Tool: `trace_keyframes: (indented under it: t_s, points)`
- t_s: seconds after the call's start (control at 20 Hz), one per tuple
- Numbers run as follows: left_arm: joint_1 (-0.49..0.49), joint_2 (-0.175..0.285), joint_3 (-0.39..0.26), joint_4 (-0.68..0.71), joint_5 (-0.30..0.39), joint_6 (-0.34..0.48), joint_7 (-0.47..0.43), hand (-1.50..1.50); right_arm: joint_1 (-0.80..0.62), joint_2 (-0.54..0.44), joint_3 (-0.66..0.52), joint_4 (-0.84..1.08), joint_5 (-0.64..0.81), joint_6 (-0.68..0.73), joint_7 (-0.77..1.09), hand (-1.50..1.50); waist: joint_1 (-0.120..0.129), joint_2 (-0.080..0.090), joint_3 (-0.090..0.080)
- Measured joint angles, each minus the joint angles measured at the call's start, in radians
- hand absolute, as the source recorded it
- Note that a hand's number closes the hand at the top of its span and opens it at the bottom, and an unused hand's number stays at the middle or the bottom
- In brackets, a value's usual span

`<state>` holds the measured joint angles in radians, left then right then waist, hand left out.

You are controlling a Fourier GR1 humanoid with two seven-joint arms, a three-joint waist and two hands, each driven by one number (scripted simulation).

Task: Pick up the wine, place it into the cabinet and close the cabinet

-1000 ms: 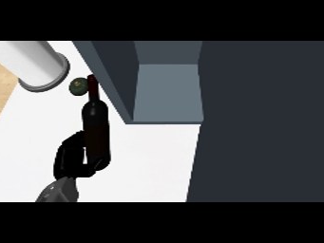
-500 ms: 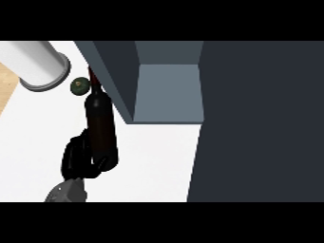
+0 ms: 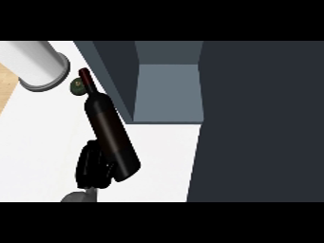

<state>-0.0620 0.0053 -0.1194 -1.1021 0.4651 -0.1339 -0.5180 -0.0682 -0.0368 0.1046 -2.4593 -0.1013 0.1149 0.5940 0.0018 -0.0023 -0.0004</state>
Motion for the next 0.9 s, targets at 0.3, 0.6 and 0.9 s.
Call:
trace_keyframes:
  t_s: [0.3,0.6,0.9]
  points:
    - [-0.023,-0.004,-0.187,-0.103,0.098,0.205,0.031,1.5,-0.015,-0.001,-0.014,0.007,-0.002,0.003,-0.004,-1.5,-0.004,0.001,0.0]
    - [-0.068,-0.005,-0.298,-0.073,0.205,0.328,-0.008,1.5,-0.037,-0.004,-0.031,0.017,-0.005,0.003,0.002,-1.5,-0.006,0.002,0.0]
    - [-0.113,-0.005,-0.362,0.02,0.298,0.383,-0.08,1.5,-0.03,-0.011,-0.053,0.016,-0.021,0.016,0.01,-1.5,-0.008,0.002,0.0]
